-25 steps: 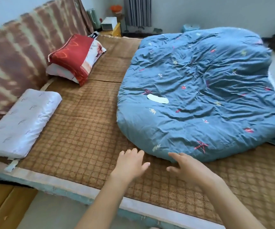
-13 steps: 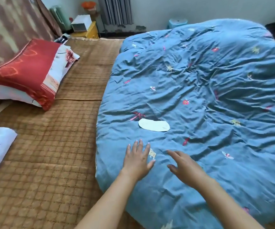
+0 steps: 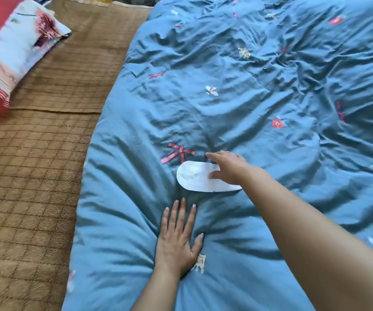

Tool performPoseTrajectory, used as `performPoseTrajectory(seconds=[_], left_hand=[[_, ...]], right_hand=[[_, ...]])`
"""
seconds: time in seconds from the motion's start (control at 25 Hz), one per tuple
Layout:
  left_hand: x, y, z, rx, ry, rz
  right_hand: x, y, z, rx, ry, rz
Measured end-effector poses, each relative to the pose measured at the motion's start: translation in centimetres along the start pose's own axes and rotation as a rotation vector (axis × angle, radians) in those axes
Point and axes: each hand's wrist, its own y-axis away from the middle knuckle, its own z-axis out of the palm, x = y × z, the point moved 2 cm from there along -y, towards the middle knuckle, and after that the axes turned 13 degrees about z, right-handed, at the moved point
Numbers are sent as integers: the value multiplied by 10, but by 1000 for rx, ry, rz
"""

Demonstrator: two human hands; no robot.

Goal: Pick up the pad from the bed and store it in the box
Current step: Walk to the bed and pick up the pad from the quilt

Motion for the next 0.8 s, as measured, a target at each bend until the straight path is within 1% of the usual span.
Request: performPoseTrajectory(seconds=[0.16, 0.24, 0.32, 0.44, 0.52, 0.56, 0.6, 0.64, 0.68, 0.72, 0.76, 0.8], left_hand=[[-2, -1, 9, 10, -27, -20], [-1, -2, 13, 25, -57, -12], [1, -3, 10, 19, -60, -28], [2, -1, -6, -21, -21, -80], [3, 9, -25, -47, 106, -129], [4, 15, -36, -52, 275, -184], [7, 23, -51, -43, 555, -302], [11, 32, -69, -9, 893, -474], [15, 42, -88, 69, 1200, -645], [18, 53, -110, 149, 1439, -797], [20, 62, -130, 182, 1617, -898], [21, 71, -148, 184, 1757, -935]], right_hand=[[0, -17, 1, -103, -37, 39], [6, -13, -3, -115, -88, 25], [15, -2, -3, -135, -240, 16], [27, 30, 2, -154, -605, 58], [31, 59, 7, -161, -780, 102], [31, 76, 8, -166, -843, 106], [28, 94, 7, -173, -912, 94], [22, 114, 4, -176, -966, 76], [13, 135, 1, -180, -1005, 56], [2, 158, -3, -189, -1028, 40], [-10, 179, -6, -214, -1052, 27], [-20, 198, -8, -249, -1077, 18]])
